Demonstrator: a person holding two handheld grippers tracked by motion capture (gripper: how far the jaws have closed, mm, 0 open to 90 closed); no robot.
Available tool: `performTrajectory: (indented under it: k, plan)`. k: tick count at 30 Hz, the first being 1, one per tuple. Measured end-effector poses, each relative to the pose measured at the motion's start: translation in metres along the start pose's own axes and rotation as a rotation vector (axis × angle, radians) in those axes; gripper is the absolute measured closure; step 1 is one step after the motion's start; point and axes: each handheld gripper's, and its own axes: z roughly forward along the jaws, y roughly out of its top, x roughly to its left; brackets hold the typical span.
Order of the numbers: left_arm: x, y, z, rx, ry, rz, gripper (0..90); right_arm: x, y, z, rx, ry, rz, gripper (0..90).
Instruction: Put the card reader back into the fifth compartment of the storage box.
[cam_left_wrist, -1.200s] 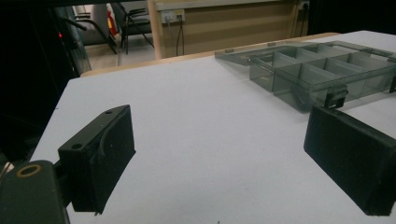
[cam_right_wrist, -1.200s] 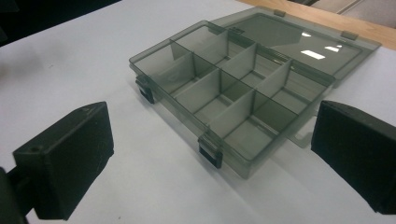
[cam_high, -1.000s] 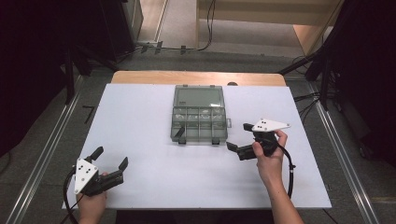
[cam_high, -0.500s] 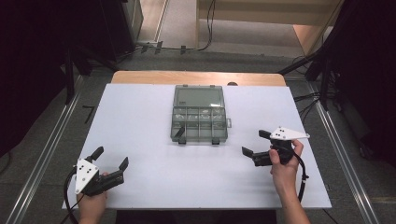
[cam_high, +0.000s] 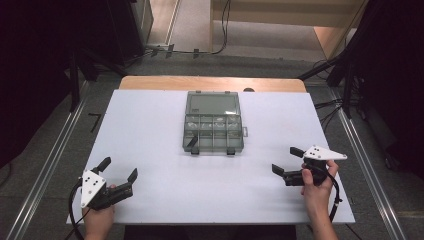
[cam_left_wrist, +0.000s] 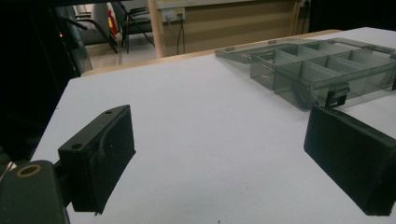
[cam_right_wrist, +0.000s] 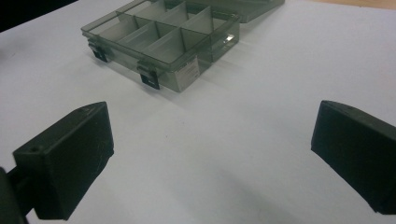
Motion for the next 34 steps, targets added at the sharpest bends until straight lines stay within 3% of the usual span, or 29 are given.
performTrajectory:
  k: [19,27,34]
  plan:
    - [0.001,0.0,0.0,-0.002,0.002,-0.01,8.9,-0.017,-0.034,-0.031,-0.024,-0.052,0.048,0.0]
    - [0.002,0.0,0.0,-0.006,-0.001,-0.019,8.9,-0.02,-0.045,-0.043,-0.065,-0.062,0.043,0.0]
    - [0.003,0.0,-0.001,-0.007,-0.002,-0.029,8.9,-0.023,-0.048,-0.044,-0.065,-0.069,0.067,0.0]
